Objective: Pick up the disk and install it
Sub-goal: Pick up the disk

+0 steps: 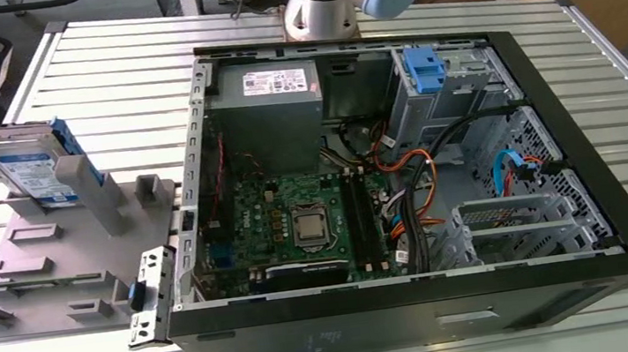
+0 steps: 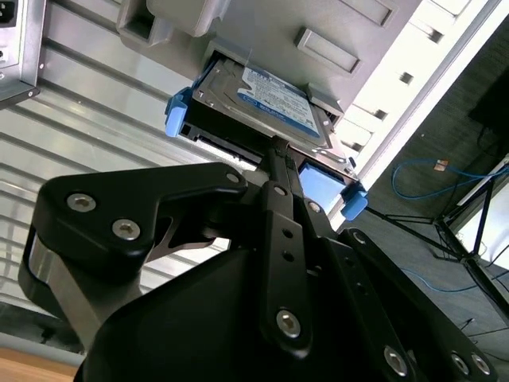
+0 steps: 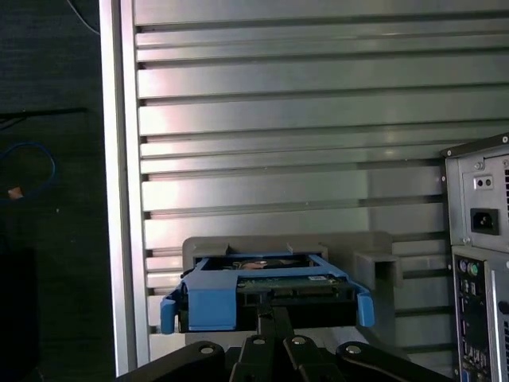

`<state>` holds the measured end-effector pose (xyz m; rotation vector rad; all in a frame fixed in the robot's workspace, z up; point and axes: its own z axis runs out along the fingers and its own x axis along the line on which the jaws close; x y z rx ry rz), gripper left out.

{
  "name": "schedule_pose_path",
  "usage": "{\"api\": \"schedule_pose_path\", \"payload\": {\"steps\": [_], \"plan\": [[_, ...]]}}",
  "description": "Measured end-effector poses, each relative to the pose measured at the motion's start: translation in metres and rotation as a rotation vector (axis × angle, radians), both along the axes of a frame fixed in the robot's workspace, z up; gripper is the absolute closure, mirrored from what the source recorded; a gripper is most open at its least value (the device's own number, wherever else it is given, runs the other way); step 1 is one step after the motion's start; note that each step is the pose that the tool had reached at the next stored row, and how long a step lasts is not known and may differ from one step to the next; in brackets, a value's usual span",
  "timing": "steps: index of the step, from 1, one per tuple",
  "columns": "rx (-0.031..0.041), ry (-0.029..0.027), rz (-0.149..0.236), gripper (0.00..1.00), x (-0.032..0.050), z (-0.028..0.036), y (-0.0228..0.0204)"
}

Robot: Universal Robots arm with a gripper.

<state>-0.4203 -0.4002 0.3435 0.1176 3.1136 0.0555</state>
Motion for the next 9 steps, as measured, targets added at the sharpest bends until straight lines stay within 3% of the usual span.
{"api": "schedule_pose_path", "payload": {"steps": [9], "plan": [[0.0, 0.0, 0.0, 0.89, 0.0, 0.0018, 0.0]]}}
